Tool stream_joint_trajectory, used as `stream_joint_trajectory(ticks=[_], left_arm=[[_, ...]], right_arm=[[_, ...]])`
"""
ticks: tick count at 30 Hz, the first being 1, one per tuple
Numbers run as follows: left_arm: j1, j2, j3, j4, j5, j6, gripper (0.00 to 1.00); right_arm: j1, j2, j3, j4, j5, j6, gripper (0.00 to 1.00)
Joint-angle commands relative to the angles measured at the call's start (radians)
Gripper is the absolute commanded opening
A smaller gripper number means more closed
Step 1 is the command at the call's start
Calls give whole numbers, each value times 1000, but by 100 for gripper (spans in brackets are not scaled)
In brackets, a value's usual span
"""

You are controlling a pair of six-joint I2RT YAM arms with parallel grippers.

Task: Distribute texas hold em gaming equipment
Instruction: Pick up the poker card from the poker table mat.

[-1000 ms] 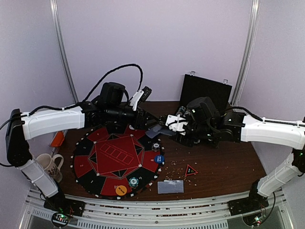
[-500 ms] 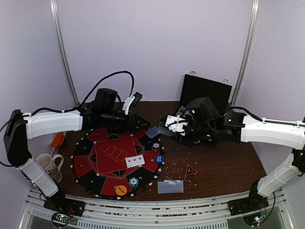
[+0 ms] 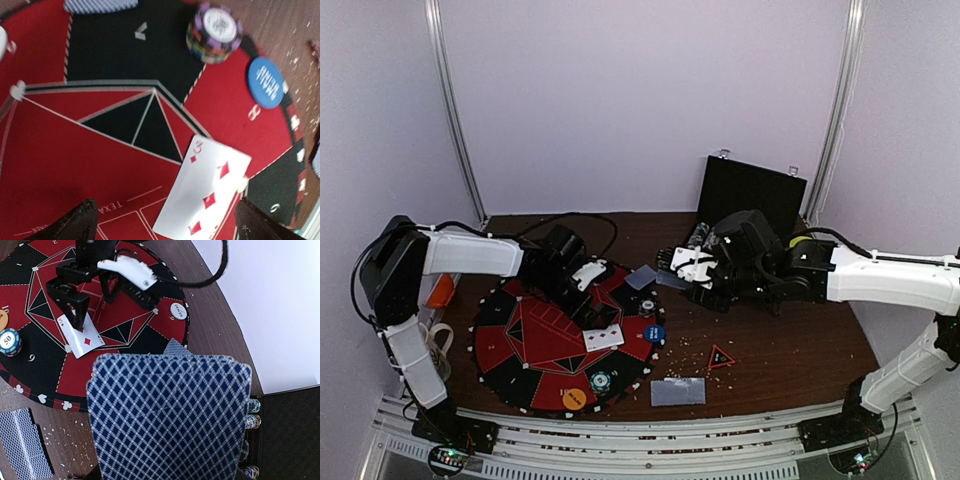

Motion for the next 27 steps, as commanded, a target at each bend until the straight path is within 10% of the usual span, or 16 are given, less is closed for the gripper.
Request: stream_joint_trajectory(ticks=[1, 13, 27], left_arm=[[-32, 61, 25, -107, -87, 124, 98], [-135, 123, 5, -136, -104, 167, 74], [-174, 46, 31, -152, -216, 103, 11]], right_arm=[[1, -32, -12, 13, 21, 16, 50], [-3, -48, -25, 8, 37, 11, 50], [-7, -35, -1, -2, 39, 1, 50]])
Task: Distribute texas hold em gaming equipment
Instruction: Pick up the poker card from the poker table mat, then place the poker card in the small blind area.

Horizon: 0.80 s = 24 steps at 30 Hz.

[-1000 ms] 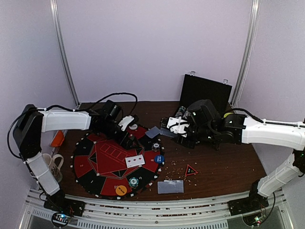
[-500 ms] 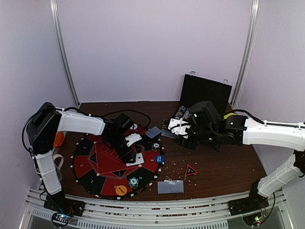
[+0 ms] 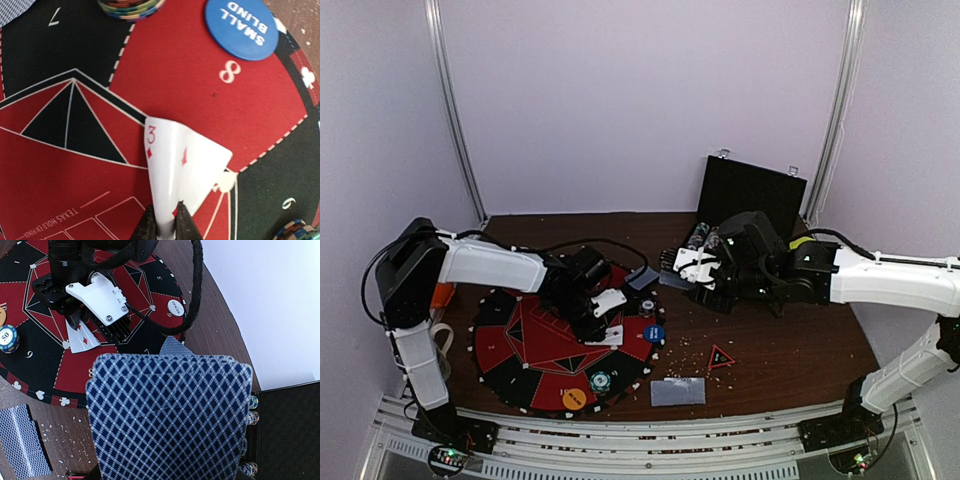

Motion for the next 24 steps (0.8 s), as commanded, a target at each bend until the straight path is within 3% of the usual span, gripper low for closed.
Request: stream_joint_trajectory(ticks=[1, 4, 6, 11, 19, 24], left_arm=[[-8, -36, 20, -70, -46, -25, 10], [-4, -61, 70, -63, -194, -45, 11], [7, -61, 107, -42, -350, -53, 18], [28, 22, 239, 92, -683, 3, 14], [19, 169, 265, 551, -799, 355, 8], [-16, 273, 314, 635, -790, 471, 9]], right_arm=[[-6, -17, 16, -1, 23, 1, 50], [-6, -19, 14, -4, 26, -1, 50], [-7, -22, 13, -5, 26, 0, 50], [-8, -31, 9, -5, 30, 1, 50], [-19, -79, -13, -20, 53, 2, 50], [-27, -108, -20, -29, 58, 6, 51]])
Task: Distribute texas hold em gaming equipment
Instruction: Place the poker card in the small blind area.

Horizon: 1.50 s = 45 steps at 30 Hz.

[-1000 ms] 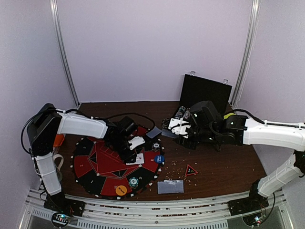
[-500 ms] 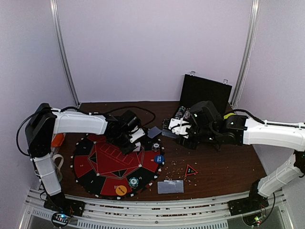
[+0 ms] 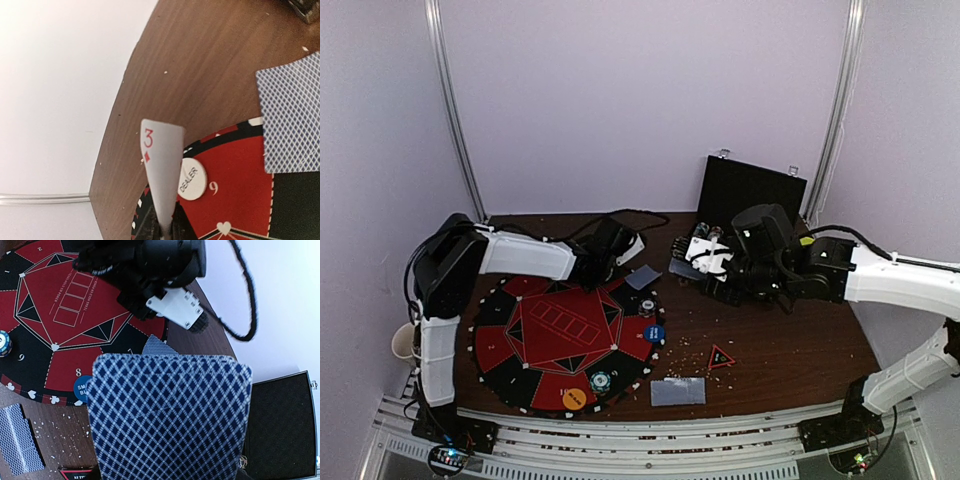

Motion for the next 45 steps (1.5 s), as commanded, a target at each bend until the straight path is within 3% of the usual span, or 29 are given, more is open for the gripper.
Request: stream_joint_trajectory(ticks=[1, 13, 19, 30, 37, 45], left_arm=[[-35, 71, 53, 160, -17, 157, 9], [-46, 171, 105, 7, 138, 113, 18], [-48, 200, 114, -20, 111, 107, 18], [-60, 149, 86, -86, 190, 57, 51], [-60, 113, 91, -163, 271, 7, 64], [-55, 50, 106, -223, 460, -67, 79]], right_arm=[[-8, -44, -15, -15, 27, 6, 51], [-11, -64, -26, -13, 32, 11, 51], [-11, -67, -24, -11, 27, 11, 51], [-11, -78, -34, -16, 40, 11, 51], [-11, -69, -32, -13, 38, 8, 51], [-12, -67, -30, -14, 34, 9, 51]])
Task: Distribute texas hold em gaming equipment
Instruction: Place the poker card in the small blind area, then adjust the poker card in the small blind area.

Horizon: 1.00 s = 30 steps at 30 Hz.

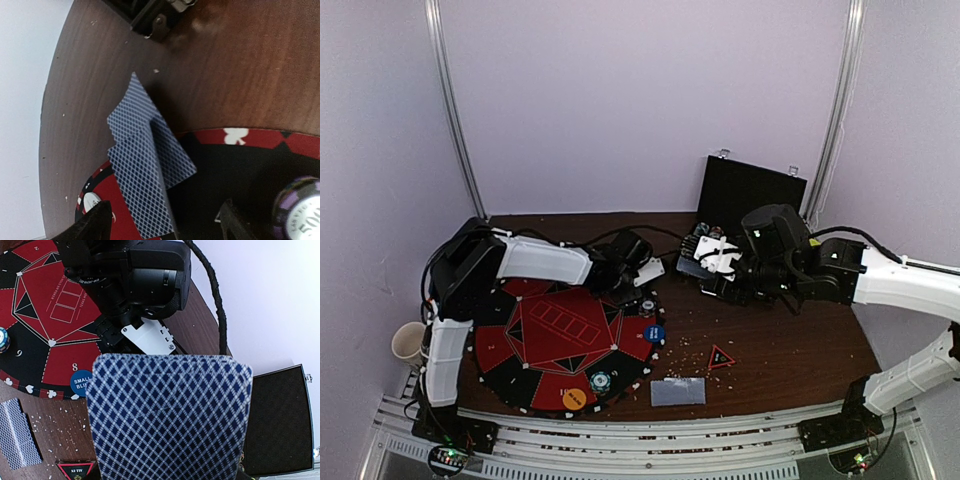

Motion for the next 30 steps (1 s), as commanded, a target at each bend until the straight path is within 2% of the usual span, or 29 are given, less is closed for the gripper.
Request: stream_joint_trajectory(ticks=[1, 6, 12, 13, 14, 15, 17, 21, 23, 30], left_arm=[[-3, -66, 4, -64, 158, -69, 80], [25, -134, -66, -43, 221, -124, 84], [82, -242, -164, 11, 299, -197, 81], [97, -254, -175, 18, 301, -212, 77], [114, -258, -182, 21, 298, -229, 69], [136, -257, -185, 18, 290, -243, 54], [154, -241, -188, 2, 273, -253, 37], [155, -187, -185, -36, 313, -238, 18], [156, -161, -180, -40, 338, -242, 14], [155, -67, -105, -31, 423, -260, 14]], right_arm=[[-5, -16, -7, 2, 16, 9, 51], [-4, -22, -13, 1, 16, 12, 51], [-5, -18, -15, 5, 12, 12, 51], [-5, -16, -15, 6, 9, 12, 51], [-5, -15, -14, 6, 8, 12, 51], [-5, -13, -13, 6, 8, 11, 51], [-7, -11, -14, 7, 10, 11, 51], [-8, -13, -15, 9, 10, 10, 51], [-9, -13, -16, 9, 11, 11, 51], [-11, -7, -17, 12, 10, 12, 51]])
